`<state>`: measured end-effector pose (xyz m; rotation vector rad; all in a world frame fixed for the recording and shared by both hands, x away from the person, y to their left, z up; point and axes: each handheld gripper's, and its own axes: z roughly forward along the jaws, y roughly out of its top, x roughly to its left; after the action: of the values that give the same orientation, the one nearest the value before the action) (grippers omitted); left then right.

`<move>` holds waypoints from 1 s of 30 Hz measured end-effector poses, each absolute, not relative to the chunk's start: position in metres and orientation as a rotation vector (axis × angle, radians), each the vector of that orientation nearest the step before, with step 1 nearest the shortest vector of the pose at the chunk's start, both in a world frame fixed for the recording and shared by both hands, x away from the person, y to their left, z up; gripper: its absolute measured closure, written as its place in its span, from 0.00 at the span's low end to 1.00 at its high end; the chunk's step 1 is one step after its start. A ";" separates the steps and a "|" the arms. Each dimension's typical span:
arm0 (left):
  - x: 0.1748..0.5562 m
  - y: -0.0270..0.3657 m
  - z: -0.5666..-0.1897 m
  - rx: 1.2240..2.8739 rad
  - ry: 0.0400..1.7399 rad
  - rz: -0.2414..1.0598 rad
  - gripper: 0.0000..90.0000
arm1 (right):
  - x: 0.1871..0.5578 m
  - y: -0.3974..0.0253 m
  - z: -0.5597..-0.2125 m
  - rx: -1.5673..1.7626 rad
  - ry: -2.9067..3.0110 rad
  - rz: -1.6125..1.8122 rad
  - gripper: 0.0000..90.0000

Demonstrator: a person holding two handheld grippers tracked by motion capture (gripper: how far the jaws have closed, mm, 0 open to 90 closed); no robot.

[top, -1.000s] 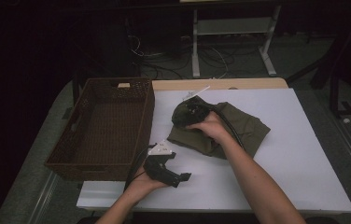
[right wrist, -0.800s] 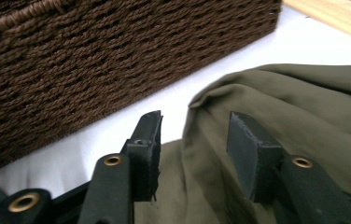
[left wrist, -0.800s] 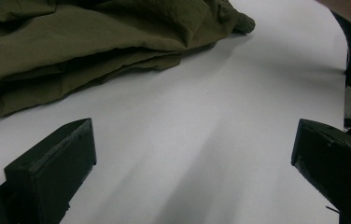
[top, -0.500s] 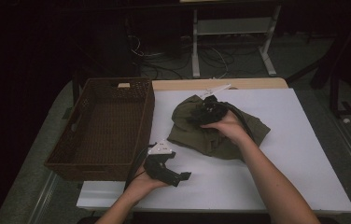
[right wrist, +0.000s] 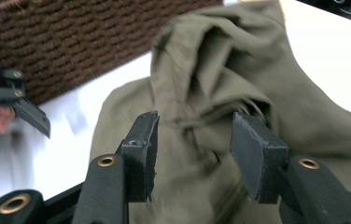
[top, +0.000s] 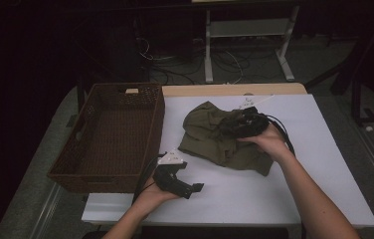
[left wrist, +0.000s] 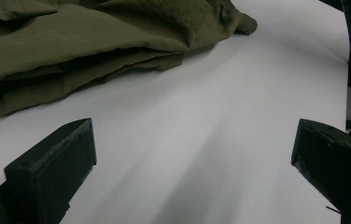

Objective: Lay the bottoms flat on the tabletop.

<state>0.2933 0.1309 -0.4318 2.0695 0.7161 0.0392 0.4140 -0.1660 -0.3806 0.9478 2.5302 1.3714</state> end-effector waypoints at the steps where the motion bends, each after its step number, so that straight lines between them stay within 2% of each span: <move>1: 0.293 0.131 -0.432 2.069 0.716 0.039 0.00 | 0.413 -0.170 -0.381 0.960 2.523 1.369 0.57; 10: 0.292 0.130 -0.431 2.075 0.709 0.047 0.00 | 0.411 -0.192 -0.401 1.043 2.528 1.304 0.57; 19: 0.290 0.132 -0.430 2.077 0.704 0.059 0.00 | 0.414 -0.185 -0.417 1.069 2.570 1.269 0.59; 22: 0.290 0.132 -0.430 2.079 0.703 0.058 0.00 | 0.415 -0.182 -0.420 1.072 2.579 1.266 0.67; 27: 0.290 0.132 -0.431 2.078 0.706 0.057 0.00 | 0.418 -0.177 -0.425 1.069 2.583 1.279 0.89; 30: 0.290 0.132 -0.431 2.078 0.705 0.056 0.00 | 0.418 -0.172 -0.425 1.038 2.589 1.291 0.95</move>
<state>0.2902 0.1320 -0.4306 2.0776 0.7051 0.0565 0.4178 -0.1718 -0.4250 1.0383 2.5887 1.2907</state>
